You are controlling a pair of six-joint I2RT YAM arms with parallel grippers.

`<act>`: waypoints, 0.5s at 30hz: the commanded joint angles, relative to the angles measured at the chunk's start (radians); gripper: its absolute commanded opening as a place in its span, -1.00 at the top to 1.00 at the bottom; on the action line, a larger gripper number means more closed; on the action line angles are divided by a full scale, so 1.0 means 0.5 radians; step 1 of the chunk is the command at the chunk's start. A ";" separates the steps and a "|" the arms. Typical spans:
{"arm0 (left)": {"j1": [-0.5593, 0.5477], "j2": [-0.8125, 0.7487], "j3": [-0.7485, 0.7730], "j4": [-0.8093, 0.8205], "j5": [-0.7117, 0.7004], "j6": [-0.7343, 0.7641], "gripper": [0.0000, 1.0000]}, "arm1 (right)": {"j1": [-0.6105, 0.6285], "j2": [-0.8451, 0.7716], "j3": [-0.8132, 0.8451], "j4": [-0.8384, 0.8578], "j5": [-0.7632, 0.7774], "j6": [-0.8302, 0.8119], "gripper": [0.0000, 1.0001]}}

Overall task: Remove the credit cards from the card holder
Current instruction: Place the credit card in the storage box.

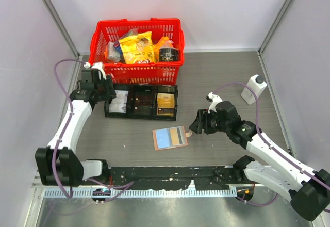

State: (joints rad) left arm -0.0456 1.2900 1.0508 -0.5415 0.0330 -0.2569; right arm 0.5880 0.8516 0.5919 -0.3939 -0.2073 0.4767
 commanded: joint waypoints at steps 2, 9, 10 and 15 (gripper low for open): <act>-0.123 -0.288 0.009 -0.110 -0.204 -0.155 -0.11 | 0.017 0.079 0.138 -0.044 0.092 0.035 -0.29; -0.791 -0.680 -0.303 -0.028 -0.268 -0.654 -0.08 | 0.152 0.349 0.292 -0.105 0.286 0.130 -0.25; -0.862 -0.736 -0.401 0.012 -0.281 -0.770 -0.08 | 0.198 0.377 0.301 -0.111 0.301 0.148 -0.24; -1.445 -0.847 -0.757 0.260 -0.507 -1.213 -0.05 | 0.401 0.631 0.421 -0.120 0.556 0.219 -0.21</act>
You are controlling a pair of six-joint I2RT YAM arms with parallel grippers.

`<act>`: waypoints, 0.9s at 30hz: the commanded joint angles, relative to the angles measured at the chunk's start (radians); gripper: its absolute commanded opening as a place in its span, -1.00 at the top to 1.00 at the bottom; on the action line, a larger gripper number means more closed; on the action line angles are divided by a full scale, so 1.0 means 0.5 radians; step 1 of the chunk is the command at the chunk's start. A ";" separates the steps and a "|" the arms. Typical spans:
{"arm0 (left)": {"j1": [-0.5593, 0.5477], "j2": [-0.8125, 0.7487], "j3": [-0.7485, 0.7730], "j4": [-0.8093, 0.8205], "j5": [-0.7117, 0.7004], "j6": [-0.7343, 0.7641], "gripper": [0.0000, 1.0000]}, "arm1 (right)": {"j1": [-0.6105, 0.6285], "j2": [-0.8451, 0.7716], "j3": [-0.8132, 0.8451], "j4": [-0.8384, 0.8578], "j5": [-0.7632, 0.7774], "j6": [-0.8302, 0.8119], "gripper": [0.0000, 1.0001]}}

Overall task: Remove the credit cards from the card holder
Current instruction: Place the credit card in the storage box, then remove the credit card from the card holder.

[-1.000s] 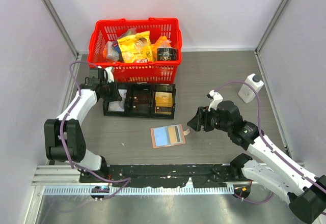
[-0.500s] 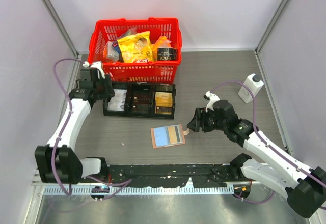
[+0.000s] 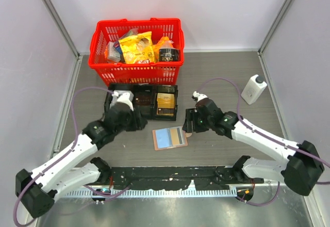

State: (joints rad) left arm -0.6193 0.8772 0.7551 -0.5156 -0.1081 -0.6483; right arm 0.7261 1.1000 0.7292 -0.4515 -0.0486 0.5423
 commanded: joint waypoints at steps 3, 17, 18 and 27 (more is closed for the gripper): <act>-0.549 0.068 -0.231 0.291 -0.369 -0.501 -0.05 | 0.222 0.269 0.198 0.019 0.336 0.146 -0.15; -0.719 0.712 -0.265 0.675 -0.382 -0.458 0.17 | 0.281 0.687 0.177 0.286 0.355 0.253 0.08; -0.716 0.740 -0.265 0.675 -0.373 -0.458 0.18 | 0.284 0.699 0.174 0.305 0.355 0.256 0.09; -0.722 0.884 -0.274 0.559 -0.410 -0.556 0.22 | 0.290 0.800 0.165 0.344 0.324 0.268 0.14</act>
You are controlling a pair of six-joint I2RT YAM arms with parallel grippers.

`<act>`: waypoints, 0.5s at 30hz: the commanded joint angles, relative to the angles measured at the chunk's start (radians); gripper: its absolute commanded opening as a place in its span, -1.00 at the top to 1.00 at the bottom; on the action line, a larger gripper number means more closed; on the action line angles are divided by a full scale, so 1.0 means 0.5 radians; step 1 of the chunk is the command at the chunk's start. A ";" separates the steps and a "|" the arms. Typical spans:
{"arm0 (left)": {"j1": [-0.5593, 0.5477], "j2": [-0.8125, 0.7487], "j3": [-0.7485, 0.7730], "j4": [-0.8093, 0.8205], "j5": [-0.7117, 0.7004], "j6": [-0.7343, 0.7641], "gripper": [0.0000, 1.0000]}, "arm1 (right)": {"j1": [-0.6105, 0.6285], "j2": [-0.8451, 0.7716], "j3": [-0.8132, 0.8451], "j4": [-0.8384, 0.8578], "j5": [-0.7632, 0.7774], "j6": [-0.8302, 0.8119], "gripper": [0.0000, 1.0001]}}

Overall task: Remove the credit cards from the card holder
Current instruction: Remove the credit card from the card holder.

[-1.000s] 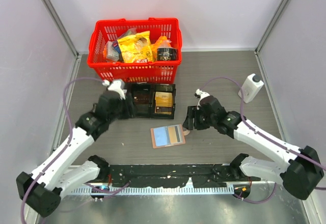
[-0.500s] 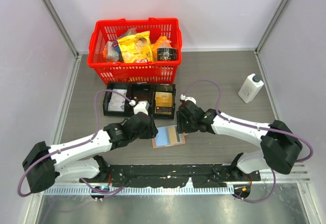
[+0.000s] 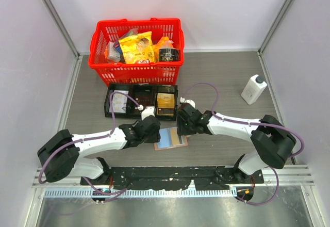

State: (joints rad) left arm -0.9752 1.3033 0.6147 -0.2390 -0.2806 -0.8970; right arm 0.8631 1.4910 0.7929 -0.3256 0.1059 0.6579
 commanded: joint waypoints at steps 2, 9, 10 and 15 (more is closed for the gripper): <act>-0.016 0.053 0.019 -0.028 -0.065 -0.062 0.24 | 0.013 0.031 0.037 0.102 -0.003 0.034 0.15; -0.041 0.096 0.025 -0.056 -0.068 -0.077 0.29 | 0.026 0.040 0.040 0.099 -0.015 0.043 0.22; -0.041 0.096 0.022 -0.056 -0.065 -0.080 0.30 | 0.026 0.037 0.037 0.099 -0.021 0.040 0.23; -0.044 0.118 0.034 -0.056 -0.059 -0.080 0.34 | 0.029 0.043 0.040 0.093 -0.028 0.031 0.32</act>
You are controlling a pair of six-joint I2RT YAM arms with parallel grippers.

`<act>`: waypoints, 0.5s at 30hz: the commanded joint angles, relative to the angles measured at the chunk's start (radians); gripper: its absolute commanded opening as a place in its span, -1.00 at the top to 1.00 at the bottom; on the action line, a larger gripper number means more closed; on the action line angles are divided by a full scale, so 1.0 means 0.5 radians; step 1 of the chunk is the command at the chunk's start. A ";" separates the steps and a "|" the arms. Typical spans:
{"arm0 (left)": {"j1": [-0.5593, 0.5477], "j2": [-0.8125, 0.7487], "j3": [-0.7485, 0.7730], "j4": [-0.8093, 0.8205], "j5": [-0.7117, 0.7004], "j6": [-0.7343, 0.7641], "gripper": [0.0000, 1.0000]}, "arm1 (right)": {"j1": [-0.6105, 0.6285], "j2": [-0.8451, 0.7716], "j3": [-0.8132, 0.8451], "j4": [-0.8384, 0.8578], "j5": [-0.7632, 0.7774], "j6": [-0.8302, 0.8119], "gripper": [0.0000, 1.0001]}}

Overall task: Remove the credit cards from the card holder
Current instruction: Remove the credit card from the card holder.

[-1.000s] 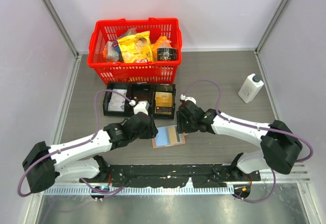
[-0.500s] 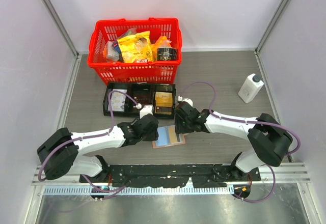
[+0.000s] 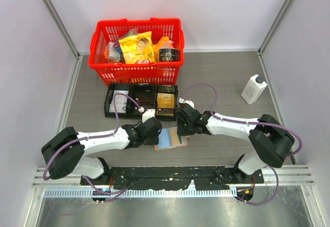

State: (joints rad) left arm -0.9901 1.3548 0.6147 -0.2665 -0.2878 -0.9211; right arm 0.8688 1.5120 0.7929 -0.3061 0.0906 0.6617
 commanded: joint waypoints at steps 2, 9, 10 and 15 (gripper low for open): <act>-0.014 0.018 0.035 -0.001 -0.041 -0.035 0.34 | 0.017 -0.002 0.040 0.051 0.003 0.027 0.35; -0.023 0.048 0.041 0.014 -0.017 -0.042 0.36 | 0.017 -0.045 0.056 0.042 -0.019 0.017 0.43; -0.026 0.055 0.047 0.014 -0.013 -0.039 0.37 | 0.014 -0.042 0.056 0.045 -0.031 0.020 0.44; -0.032 0.058 0.047 0.021 -0.007 -0.039 0.38 | 0.017 -0.069 0.056 0.069 -0.077 0.030 0.47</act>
State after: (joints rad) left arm -0.9951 1.3670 0.6189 -0.2653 -0.2882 -0.9352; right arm 0.8688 1.5116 0.7929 -0.3065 0.0738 0.6613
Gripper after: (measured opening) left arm 0.311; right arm 0.271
